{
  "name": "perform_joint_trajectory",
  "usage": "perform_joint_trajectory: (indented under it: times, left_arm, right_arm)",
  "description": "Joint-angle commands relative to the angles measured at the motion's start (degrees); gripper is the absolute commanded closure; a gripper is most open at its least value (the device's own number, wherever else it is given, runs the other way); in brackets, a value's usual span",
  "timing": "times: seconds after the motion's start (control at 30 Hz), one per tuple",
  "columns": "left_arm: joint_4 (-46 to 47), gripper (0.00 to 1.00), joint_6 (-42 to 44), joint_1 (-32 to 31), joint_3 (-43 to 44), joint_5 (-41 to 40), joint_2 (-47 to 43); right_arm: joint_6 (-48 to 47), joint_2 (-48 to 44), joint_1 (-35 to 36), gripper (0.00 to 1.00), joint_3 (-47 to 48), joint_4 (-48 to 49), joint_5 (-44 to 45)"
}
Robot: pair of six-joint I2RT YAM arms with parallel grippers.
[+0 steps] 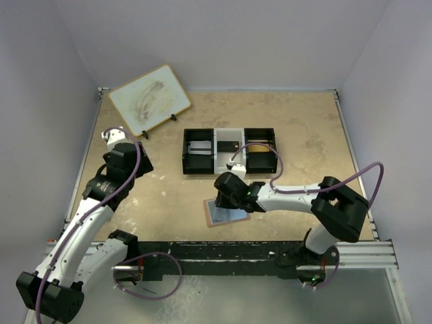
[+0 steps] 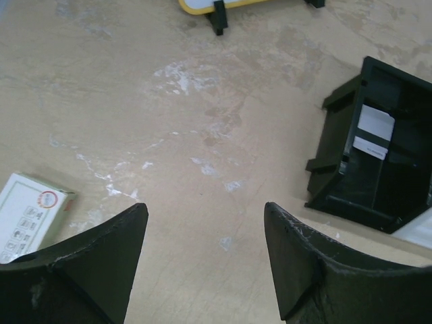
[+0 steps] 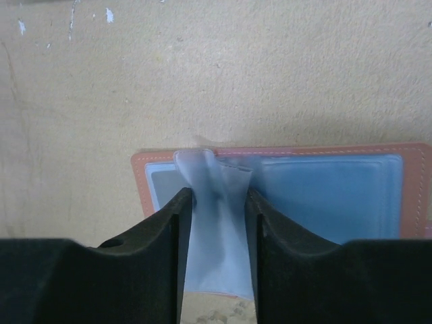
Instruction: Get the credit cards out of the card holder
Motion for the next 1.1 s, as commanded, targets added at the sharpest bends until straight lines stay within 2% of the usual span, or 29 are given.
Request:
perform_joint_trajectory:
  times: [0.0,0.1,0.23,0.3,0.47,0.57,0.73,0.83,0.93,1.07]
  left_arm:
    - [5.0,0.34,1.6,0.2,-0.9,12.2,-0.2]
    - [10.1,0.39,-1.8,0.1,-4.4,24.2,-1.4]
    - [22.4,0.42,-10.2,-1.3,-12.6,39.6,-4.2]
    - [26.7,0.42,-13.3,-5.3,-15.2,39.3,-5.0]
    - [33.6,0.42,-16.6,-21.4,-17.2,34.3,0.9]
    - [37.1,0.42,-18.5,-29.9,-17.4,26.9,5.7]
    - [39.7,0.42,-23.2,-36.5,-18.6,18.8,14.2]
    - [35.3,0.44,-26.2,-40.4,-18.3,8.7,13.6]
    - [28.4,0.45,-31.9,-43.9,-18.8,-5.6,7.5]
    - [17.9,0.45,-37.3,-44.5,-18.8,-16.4,-0.2]
  right_arm:
    - [0.4,-3.3,-3.4,0.64,-6.2,9.6,-8.9]
    - [0.9,-5.6,-6.3,0.71,-11.2,16.0,-13.4]
    - [0.7,-8.8,-8.4,0.72,-15.5,21.0,-16.1]
    - [0.9,-10.4,-9.2,0.73,-17.3,23.2,-17.4]
    - [1.8,-12.9,-11.5,0.73,-21.4,27.9,-20.0]
    - [2.3,-12.8,-12.3,0.73,-22.1,28.1,-20.3]
    - [1.4,-12.9,-12.5,0.71,-21.4,25.8,-20.1]
    - [-2.6,-13.7,-12.5,0.6,-19.0,22.2,-17.2]
    - [-7.8,-14.7,-11.9,0.51,-16.1,17.6,-14.7]
    - [-13.0,-15.1,-8.9,0.43,-12.2,12.6,-11.5]
